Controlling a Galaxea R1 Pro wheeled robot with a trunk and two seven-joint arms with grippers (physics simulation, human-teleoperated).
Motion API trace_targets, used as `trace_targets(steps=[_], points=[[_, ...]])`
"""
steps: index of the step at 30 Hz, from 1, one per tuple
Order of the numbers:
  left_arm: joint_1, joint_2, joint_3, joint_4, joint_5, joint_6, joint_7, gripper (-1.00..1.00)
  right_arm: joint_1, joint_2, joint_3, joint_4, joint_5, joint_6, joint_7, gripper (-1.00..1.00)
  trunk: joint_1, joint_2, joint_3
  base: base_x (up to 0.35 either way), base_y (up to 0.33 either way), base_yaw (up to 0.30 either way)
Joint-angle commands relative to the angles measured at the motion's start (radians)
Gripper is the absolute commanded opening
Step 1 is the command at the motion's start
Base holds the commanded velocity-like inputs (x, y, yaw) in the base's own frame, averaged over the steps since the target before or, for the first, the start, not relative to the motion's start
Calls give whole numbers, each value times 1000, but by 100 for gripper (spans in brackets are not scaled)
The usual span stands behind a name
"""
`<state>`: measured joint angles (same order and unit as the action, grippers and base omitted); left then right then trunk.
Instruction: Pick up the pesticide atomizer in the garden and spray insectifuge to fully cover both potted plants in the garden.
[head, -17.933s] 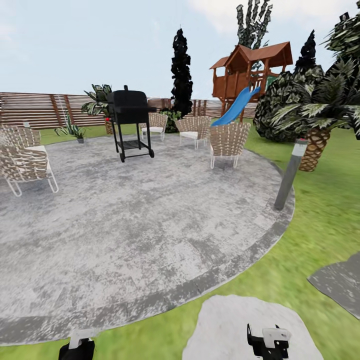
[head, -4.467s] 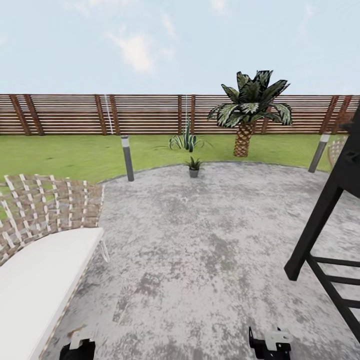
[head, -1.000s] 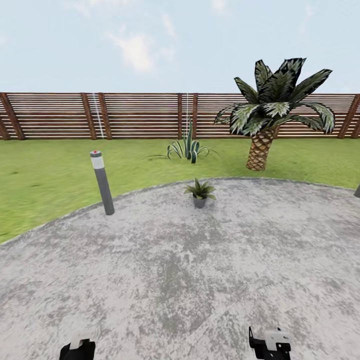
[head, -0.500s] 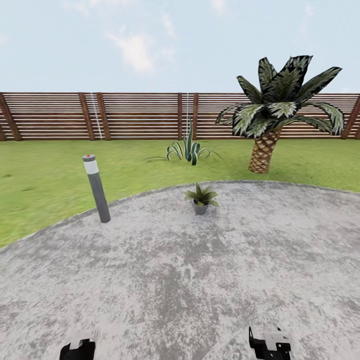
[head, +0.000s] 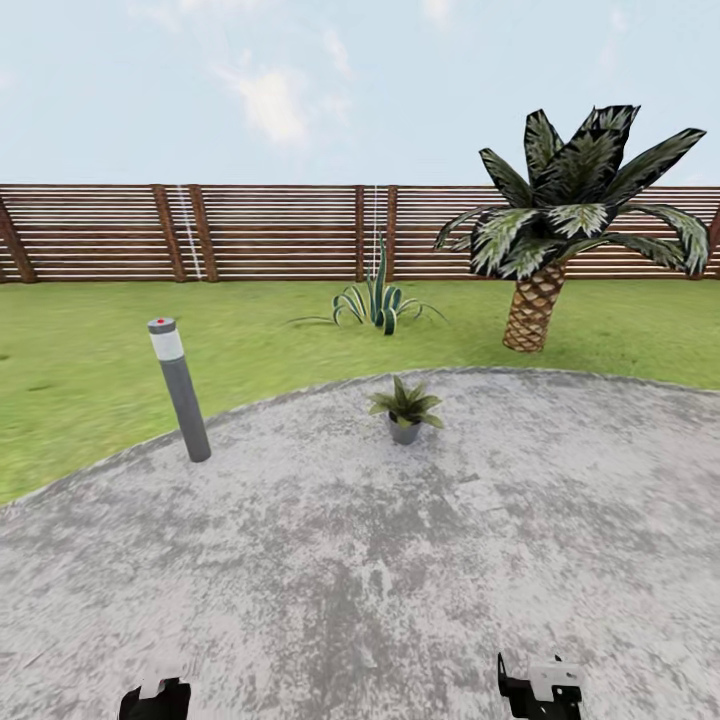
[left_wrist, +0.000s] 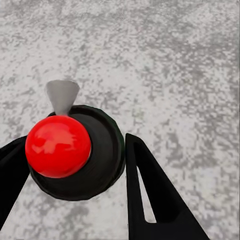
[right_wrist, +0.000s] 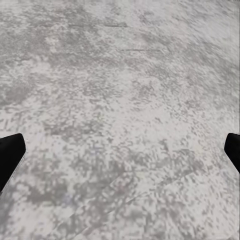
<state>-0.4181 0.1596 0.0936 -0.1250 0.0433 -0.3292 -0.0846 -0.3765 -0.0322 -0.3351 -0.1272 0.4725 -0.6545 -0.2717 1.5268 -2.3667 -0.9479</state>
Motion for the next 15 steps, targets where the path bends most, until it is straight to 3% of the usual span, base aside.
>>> trace_targets(steps=[1,15], points=[[-1,0,8,1,5,-2,-9,-100,-1,0,-4,1,11,-2,-7,100,0,0,-1,339,0,0],[-1,0,8,1,5,-2,-9,-100,-1,5,-3,1,11,-2,-7,100,0,0,-1,339,0,0]])
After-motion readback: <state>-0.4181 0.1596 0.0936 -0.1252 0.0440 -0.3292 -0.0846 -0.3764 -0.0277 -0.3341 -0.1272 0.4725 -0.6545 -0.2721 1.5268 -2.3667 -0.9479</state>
